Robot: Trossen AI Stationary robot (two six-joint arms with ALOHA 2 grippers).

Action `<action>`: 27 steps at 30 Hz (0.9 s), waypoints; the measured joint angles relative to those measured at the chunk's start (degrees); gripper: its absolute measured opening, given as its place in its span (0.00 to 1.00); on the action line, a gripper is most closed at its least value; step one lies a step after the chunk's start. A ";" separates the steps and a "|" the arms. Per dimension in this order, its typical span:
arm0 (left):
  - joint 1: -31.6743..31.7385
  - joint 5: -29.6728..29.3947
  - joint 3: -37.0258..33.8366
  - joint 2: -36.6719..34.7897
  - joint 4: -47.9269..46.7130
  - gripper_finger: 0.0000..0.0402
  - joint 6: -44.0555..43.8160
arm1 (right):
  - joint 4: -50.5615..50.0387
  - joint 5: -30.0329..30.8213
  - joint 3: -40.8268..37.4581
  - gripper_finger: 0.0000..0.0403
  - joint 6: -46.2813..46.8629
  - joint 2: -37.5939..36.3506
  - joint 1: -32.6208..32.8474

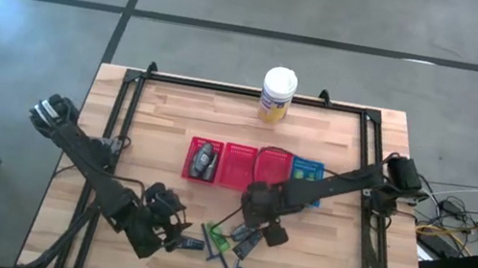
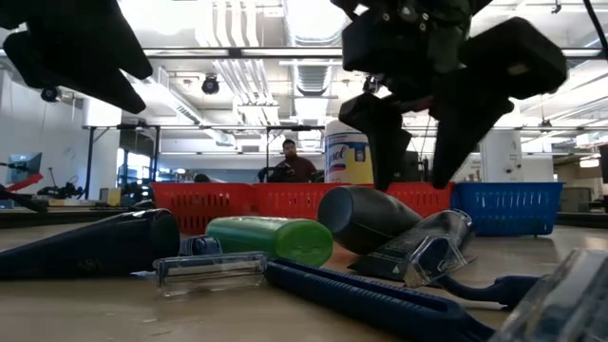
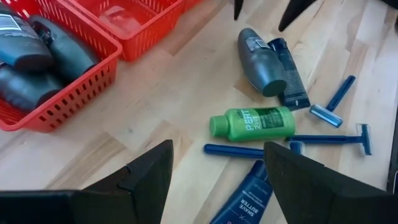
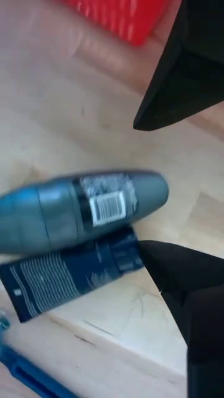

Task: Pick & Place Travel size toiletries
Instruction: Put the black deodorant into the left red bin

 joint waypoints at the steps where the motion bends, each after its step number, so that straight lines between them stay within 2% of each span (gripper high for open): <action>1: -0.02 0.00 0.00 0.00 -0.10 0.63 0.15 | 0.29 -0.23 0.06 0.76 -0.17 0.30 0.41; 7: 0.00 -0.16 -0.07 0.00 -0.78 0.63 0.52 | 4.34 -1.55 0.26 0.77 0.46 3.77 2.07; 18: 0.00 -1.43 -0.11 0.00 -1.07 0.63 0.30 | 3.80 -2.29 3.53 0.67 -0.04 8.16 0.62; 23: -0.02 -1.44 -0.11 0.00 -0.97 0.63 -0.23 | -5.20 -1.04 2.61 0.67 -0.91 4.96 -0.16; 27: 0.00 -2.14 -0.11 0.04 -1.14 0.63 -0.09 | -2.31 -1.14 2.98 0.71 -1.55 0.13 -0.61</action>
